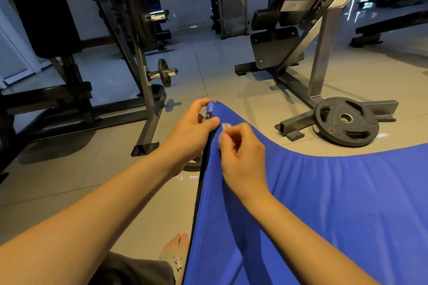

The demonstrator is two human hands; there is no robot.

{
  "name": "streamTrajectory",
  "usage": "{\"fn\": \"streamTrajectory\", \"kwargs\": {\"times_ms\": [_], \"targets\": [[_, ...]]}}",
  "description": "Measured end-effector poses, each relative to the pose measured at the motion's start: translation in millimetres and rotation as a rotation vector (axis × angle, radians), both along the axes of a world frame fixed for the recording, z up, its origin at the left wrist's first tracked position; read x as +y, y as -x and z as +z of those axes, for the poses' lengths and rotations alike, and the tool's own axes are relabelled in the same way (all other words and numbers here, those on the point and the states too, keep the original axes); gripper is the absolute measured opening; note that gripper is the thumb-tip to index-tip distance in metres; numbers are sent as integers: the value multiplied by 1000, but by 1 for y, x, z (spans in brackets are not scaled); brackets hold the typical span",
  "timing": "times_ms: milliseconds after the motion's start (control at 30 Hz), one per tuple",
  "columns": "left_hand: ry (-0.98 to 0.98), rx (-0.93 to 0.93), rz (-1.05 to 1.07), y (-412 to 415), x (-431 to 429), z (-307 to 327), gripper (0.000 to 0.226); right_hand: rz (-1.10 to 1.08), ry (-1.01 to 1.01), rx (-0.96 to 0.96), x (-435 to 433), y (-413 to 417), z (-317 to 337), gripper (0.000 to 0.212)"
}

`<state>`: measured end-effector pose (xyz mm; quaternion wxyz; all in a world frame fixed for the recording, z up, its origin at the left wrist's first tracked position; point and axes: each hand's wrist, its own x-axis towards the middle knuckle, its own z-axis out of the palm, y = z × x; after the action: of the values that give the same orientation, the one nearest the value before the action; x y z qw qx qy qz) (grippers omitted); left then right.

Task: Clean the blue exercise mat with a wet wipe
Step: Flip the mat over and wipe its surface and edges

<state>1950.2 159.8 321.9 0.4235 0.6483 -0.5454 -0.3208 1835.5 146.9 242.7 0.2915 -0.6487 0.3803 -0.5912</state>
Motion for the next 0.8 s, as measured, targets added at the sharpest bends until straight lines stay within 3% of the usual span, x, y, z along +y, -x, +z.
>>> {"fn": "streamTrajectory", "kwargs": {"times_ms": [100,200,400,467,600,700,800], "targets": [[32,7,4,1,1,0,41,40,219,56,4,-2,9,10],[48,-12,31,-1,1,-1,40,1,228,90,-6,0,-8,10],[12,19,73,-11,2,-1,38,-150,-403,169,-32,22,-62,22],[-5,20,67,-12,1,-1,36,-126,-429,199,-27,18,-52,20],[-10,15,76,-11,-2,0,33,72,-146,60,14,-8,-3,15],[22,7,100,-7,-1,2,38,81,214,179,26,-13,2,11],[53,-51,92,-4,2,3,43,25,409,296,12,-8,-14,16]]}}
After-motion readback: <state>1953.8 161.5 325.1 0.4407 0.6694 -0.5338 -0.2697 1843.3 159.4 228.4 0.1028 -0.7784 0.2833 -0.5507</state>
